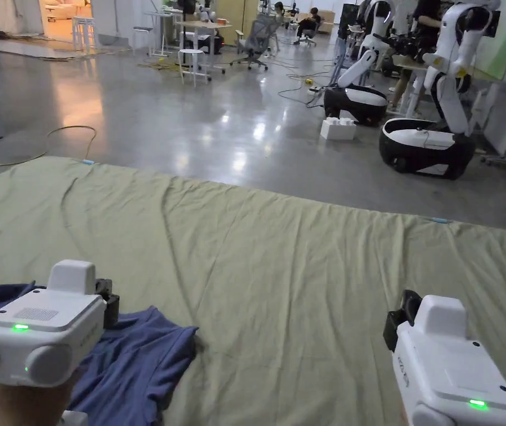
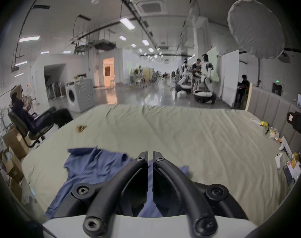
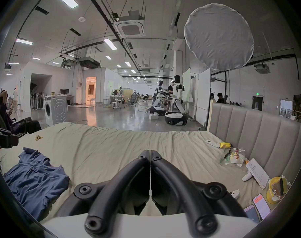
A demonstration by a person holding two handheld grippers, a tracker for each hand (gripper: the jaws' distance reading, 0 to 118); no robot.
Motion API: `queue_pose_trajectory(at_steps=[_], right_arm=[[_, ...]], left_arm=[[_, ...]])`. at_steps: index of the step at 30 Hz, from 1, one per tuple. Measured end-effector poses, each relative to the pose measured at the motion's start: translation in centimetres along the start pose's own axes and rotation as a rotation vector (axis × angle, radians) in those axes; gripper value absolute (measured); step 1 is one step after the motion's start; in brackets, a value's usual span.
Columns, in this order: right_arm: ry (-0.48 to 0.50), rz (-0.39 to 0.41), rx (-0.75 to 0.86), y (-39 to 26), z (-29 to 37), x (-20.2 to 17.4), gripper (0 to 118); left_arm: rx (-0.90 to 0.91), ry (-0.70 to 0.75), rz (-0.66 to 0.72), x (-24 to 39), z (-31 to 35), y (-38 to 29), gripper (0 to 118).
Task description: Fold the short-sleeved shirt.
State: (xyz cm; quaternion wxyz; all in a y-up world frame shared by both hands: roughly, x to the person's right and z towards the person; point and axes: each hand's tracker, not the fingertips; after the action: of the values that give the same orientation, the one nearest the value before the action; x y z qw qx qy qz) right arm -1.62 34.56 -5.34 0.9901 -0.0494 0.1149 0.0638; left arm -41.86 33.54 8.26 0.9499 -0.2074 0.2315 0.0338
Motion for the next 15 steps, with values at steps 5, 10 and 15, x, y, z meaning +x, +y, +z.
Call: queue_pose_trajectory(at_steps=[5, 10, 15], right_arm=[[0.079, 0.003, -0.096, -1.2, -1.4, -1.5, 1], [0.112, 0.011, -0.135, -2.4, -2.0, -3.3, 1], [0.142, 0.039, -0.172, -3.3, -2.5, -4.9, 1]], left_arm=[[-0.254, 0.034, -0.027, -7.4, -0.8, -2.7, 6], [-0.427, 0.019, 0.063, -13.3, -2.7, -5.3, 57], [-0.565, -0.076, 0.084, -14.9, -5.7, -8.4, 111]])
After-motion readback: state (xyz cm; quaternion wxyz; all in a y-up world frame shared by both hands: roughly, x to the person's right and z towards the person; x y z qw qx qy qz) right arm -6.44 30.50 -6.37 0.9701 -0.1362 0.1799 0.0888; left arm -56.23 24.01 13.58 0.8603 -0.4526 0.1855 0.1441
